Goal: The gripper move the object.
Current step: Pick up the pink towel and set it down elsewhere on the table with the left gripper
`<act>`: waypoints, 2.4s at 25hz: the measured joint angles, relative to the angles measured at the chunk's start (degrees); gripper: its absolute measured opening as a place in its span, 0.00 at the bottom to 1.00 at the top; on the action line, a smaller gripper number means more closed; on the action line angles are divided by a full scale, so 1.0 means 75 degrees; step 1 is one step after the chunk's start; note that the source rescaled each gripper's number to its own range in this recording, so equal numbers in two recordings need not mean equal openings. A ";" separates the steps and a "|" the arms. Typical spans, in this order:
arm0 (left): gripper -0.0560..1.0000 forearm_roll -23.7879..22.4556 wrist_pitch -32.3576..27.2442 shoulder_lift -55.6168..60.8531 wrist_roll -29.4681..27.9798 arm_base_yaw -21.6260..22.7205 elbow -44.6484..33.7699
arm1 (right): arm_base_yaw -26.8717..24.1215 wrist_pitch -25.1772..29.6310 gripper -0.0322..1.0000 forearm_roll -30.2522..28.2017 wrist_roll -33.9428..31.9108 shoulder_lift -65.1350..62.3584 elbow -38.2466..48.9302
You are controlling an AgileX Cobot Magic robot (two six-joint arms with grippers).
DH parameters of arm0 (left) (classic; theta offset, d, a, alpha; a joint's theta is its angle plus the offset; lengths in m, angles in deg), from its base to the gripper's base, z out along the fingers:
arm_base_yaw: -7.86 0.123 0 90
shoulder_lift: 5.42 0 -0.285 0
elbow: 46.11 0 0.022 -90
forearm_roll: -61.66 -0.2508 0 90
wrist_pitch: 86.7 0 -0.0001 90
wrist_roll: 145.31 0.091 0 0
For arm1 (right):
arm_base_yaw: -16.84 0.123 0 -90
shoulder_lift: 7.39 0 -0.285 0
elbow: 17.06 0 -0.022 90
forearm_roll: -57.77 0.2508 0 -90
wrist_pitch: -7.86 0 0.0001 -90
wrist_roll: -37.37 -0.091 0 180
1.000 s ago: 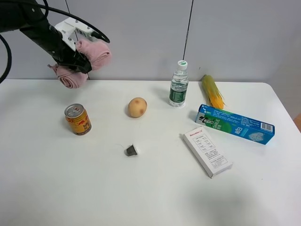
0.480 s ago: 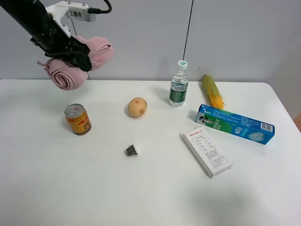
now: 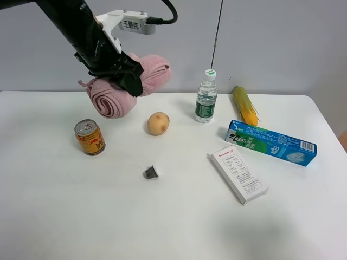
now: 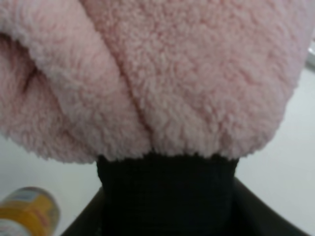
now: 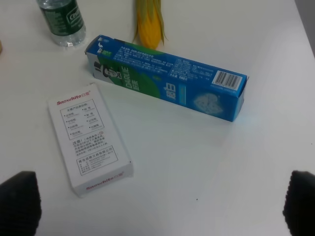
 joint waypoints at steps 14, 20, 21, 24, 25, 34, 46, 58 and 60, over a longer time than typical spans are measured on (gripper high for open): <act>0.05 0.0001 0.0401 -0.0993 -0.0099 -0.1617 -0.0055 | 0.0000 0.0000 1.00 0.0000 0.0000 0.0000 0.0000; 0.05 0.0019 0.0956 -0.1759 -0.0099 -0.1825 -0.0055 | 0.0000 0.0000 1.00 0.0000 0.0000 0.0000 0.0000; 0.05 0.0029 0.0962 -0.1885 -0.0099 -0.1846 -0.0055 | 0.0000 0.0000 1.00 0.0000 0.0000 0.0000 0.0000; 0.05 0.0124 0.1001 -0.2187 -0.0099 -0.1956 -0.0074 | 0.0000 0.0000 1.00 0.0000 0.0000 0.0000 0.0000; 0.05 0.0162 0.1056 -0.2261 -0.0099 -0.1997 -0.0099 | 0.0000 0.0000 1.00 0.0000 0.0000 0.0000 0.0000; 0.05 0.0226 0.2954 -0.2362 -0.0099 -0.2073 -0.1190 | 0.0000 0.0000 1.00 0.0000 0.0000 0.0000 0.0000; 0.05 0.0281 0.3357 -0.2402 -0.0099 -0.2073 -0.1385 | 0.0000 0.0000 1.00 0.0000 0.0000 0.0000 0.0000; 0.05 0.0232 0.3175 -0.2445 -0.0125 -0.2009 -0.1385 | 0.0000 0.0000 1.00 0.0000 0.0000 0.0000 0.0000; 0.06 0.0239 0.3126 -0.2481 -0.0125 -0.2009 -0.1385 | 0.0000 0.0000 1.00 0.0000 0.0000 0.0000 0.0000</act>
